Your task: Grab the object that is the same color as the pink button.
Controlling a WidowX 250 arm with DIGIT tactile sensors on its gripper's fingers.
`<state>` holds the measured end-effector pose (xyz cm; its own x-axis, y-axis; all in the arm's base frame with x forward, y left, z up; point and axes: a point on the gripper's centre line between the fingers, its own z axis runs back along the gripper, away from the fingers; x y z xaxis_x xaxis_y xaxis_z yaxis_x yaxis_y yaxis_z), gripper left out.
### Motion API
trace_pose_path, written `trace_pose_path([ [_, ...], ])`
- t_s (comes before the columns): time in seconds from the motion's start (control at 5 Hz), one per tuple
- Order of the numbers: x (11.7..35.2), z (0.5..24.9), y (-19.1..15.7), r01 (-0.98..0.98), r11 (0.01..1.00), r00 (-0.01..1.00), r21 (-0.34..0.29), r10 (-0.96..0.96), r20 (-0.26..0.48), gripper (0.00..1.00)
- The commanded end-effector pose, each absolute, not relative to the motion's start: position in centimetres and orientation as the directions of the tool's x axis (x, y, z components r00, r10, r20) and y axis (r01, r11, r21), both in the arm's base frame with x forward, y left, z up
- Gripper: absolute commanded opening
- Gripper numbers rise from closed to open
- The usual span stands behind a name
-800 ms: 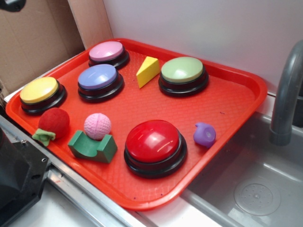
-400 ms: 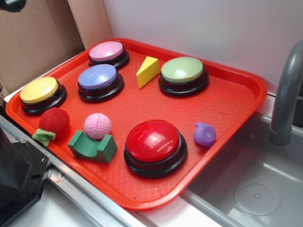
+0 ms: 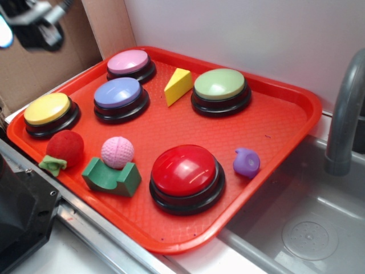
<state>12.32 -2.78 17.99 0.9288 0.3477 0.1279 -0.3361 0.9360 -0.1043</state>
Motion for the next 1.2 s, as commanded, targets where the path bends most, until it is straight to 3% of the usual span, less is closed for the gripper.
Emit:
trace_pose_path([
  [0.0, 14.5, 12.9, -3.5, -0.456, 0.875, 0.86, -0.16, 0.48, 0.174, 1.0],
  [0.4, 16.6, 7.6, -3.7, -0.521, 0.841, 0.821, -0.145, 0.54, 0.185, 1.0],
  [0.6, 17.4, 5.5, -4.4, -0.519, 0.843, 0.829, -0.145, 0.537, 0.155, 1.0],
  [1.0, 17.5, 2.8, -4.3, -0.507, 0.853, 0.846, -0.119, 0.52, 0.119, 1.0],
])
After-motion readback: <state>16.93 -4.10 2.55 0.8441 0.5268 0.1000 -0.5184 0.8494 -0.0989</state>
